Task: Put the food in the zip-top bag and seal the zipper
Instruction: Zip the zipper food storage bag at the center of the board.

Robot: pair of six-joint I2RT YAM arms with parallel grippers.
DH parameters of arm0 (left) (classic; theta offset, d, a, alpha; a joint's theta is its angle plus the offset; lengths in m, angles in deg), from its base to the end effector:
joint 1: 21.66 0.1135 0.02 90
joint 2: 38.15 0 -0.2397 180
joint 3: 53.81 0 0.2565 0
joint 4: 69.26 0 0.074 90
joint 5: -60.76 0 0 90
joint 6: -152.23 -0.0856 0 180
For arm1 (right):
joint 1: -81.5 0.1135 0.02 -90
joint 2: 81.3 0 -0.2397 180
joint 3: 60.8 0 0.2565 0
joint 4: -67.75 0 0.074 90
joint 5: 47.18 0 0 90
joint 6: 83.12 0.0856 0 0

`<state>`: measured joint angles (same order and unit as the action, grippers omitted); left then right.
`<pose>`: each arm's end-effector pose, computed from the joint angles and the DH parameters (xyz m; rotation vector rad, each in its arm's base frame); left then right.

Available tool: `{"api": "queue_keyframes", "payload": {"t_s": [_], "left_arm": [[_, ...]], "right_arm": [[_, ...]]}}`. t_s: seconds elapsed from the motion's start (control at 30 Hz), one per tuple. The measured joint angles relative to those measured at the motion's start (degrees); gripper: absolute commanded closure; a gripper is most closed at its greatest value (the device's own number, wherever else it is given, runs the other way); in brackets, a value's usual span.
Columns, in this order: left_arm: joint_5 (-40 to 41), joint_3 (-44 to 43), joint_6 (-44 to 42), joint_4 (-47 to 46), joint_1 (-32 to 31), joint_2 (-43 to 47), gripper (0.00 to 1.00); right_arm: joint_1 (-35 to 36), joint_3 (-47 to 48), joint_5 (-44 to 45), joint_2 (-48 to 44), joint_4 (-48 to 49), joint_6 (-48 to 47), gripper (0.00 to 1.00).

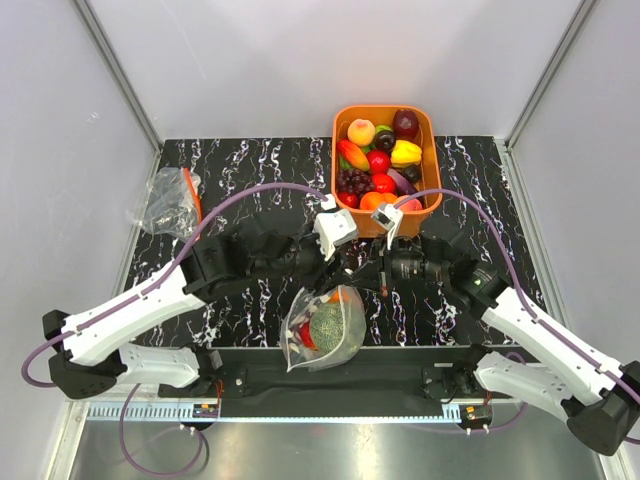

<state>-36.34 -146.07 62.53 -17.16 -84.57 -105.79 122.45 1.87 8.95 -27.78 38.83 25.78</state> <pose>0.1286 -0.2746 0.3687 1.1836 1.7908 -0.7957 0.1706 0.2112 0.2980 -0.8105 1.8992 1.2412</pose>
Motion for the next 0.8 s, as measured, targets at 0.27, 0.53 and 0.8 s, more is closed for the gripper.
{"api": "queue_keyframes", "payload": {"t_s": [0.27, 0.53, 0.8], "left_arm": [[-0.7, 0.0, 0.0, -1.2, 0.0, -0.8, 0.47], [-1.3, 0.0, 0.3, -1.4, 0.0, -3.5, 0.71], [-1.4, 0.1, 0.2, -2.0, 0.0, -3.7, 0.78]], "right_arm": [[0.1, 0.0, 0.0, -1.6, -1.0, 0.0, 1.00], [0.3, 0.0, 0.0, -2.2, -1.1, 0.0, 1.00], [0.3, 0.0, 0.1, -2.7, -1.5, 0.0, 1.00]]}}
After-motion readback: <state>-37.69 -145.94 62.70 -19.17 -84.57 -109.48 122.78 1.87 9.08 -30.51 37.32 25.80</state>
